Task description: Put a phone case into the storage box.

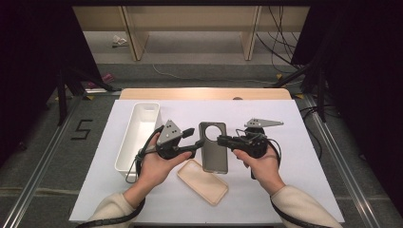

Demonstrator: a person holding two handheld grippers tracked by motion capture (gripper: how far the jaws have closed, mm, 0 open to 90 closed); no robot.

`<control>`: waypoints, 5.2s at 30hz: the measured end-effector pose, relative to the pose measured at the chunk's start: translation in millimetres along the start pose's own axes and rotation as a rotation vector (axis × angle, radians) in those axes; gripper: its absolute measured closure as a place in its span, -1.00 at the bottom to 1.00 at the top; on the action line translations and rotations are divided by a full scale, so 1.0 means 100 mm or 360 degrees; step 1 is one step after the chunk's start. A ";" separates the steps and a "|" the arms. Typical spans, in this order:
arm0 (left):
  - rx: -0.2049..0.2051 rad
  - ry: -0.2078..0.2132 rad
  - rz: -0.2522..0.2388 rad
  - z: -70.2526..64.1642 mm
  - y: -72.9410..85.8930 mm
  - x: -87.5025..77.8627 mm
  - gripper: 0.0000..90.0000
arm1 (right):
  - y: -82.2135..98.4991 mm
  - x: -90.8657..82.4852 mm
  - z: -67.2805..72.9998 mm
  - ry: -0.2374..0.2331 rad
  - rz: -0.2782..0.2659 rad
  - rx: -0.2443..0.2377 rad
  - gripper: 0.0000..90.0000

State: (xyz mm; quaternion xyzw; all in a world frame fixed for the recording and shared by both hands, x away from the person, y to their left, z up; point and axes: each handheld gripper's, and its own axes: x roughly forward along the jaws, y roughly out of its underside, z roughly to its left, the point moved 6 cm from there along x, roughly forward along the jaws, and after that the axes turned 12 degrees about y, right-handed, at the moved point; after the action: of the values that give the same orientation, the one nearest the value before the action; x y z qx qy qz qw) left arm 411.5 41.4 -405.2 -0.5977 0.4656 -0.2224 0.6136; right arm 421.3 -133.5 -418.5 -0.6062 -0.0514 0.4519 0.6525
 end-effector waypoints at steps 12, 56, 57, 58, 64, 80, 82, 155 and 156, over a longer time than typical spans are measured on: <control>-0.0101 -0.0013 -0.0045 0.07 -0.05 0.07 0.31 | -0.01 0.00 0.01 -0.0001 -0.0007 0.0007 0.81; -0.0109 -0.0295 -0.0131 0.09 -0.11 0.08 0.93 | 0.04 0.06 0.17 0.0003 0.0014 -0.0120 0.78; -0.0097 -0.0302 -0.0127 0.09 -0.12 0.08 0.94 | 0.04 0.07 0.17 0.0002 0.0012 -0.0123 0.78; -0.0091 -0.0308 -0.0129 0.08 -0.12 0.08 0.94 | 0.04 0.07 0.18 -0.0001 0.0009 -0.0125 0.77; 0.0009 -0.0360 -0.0106 0.07 -0.14 0.09 0.96 | 0.05 0.09 0.25 -0.0006 0.0008 -0.0219 0.35; 0.0018 -0.0476 -0.0130 0.24 -0.20 -0.06 0.96 | -0.04 -0.06 0.25 0.0048 -0.0136 -0.0413 -0.53; 0.0023 -0.0491 -0.0134 0.26 -0.22 -0.09 0.96 | -0.03 -0.07 0.22 0.0070 -0.0136 -0.0432 -0.54; -0.0039 -0.0702 -0.0322 0.74 -0.74 -0.62 0.96 | 0.19 -0.55 -0.43 0.0310 -0.0171 -0.0322 -0.64; -0.0037 -0.0707 -0.0322 0.75 -0.75 -0.63 0.96 | 0.19 -0.55 -0.43 0.0312 -0.0169 -0.0323 -0.64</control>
State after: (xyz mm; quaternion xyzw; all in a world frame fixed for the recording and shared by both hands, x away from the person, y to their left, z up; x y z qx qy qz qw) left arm 466.4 119.4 -326.9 -0.6826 0.2596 -0.1404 0.6686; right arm 405.3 -203.9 -419.3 -0.7066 -0.0649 0.3479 0.6127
